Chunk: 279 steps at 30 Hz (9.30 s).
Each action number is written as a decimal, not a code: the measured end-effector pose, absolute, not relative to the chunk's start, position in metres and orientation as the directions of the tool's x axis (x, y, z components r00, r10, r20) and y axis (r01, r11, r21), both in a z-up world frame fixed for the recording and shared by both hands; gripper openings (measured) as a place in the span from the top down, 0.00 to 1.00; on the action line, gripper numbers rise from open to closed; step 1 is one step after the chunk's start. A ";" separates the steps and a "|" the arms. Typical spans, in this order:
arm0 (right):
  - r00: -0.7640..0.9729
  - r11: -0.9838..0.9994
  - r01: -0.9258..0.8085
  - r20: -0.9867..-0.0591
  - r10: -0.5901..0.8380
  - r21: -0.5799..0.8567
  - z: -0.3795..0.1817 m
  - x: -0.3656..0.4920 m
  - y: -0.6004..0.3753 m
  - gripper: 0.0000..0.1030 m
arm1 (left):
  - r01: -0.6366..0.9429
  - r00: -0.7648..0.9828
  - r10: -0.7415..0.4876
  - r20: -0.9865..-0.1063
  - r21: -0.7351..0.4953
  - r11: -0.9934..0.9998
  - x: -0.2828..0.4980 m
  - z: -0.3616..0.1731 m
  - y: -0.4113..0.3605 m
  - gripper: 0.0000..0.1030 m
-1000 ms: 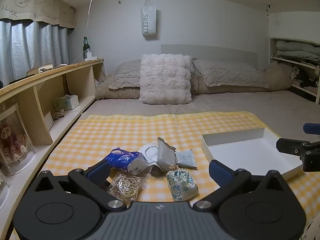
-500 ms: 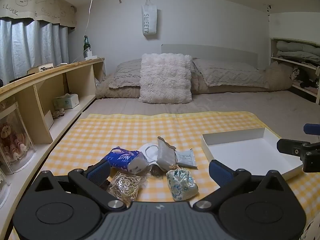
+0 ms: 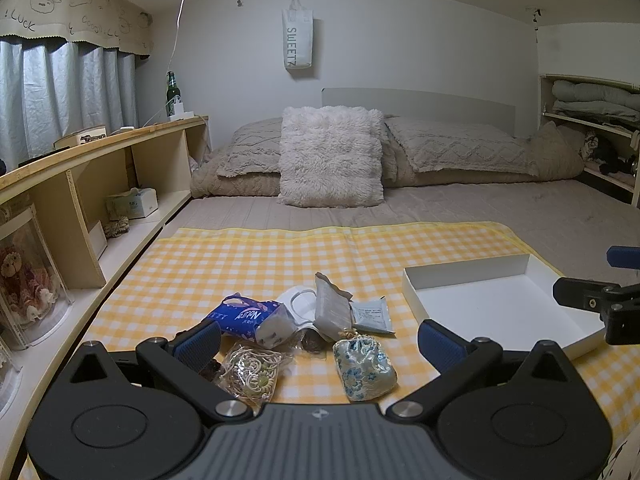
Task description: Organize soft objects
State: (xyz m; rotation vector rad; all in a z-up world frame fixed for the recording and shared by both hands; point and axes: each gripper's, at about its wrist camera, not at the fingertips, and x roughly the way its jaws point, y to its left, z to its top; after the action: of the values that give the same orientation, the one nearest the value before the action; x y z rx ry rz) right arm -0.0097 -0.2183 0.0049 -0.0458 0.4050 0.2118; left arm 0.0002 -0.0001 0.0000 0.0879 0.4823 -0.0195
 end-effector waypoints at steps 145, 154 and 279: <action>0.187 0.900 -0.303 -0.907 0.378 0.313 -0.137 0.240 -0.083 0.49 | -0.363 0.344 0.162 -0.925 0.028 0.931 0.220 -0.136 0.193 0.39; 0.225 0.878 -0.346 -0.879 0.420 0.331 -0.114 0.232 -0.089 0.65 | -0.353 0.409 0.186 -0.894 0.032 0.935 0.198 -0.110 0.194 0.41; 0.731 0.976 -0.030 -0.662 0.168 0.214 0.004 0.106 -0.380 0.02 | 0.420 0.595 -0.392 -0.701 -0.145 0.896 0.163 -0.028 -0.113 0.00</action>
State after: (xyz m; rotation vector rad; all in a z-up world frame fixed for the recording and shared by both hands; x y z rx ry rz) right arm 0.1064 -0.3796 0.0039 0.1946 0.7447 0.1099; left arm 0.1631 -0.1127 -0.0275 0.0370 0.8056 -0.4721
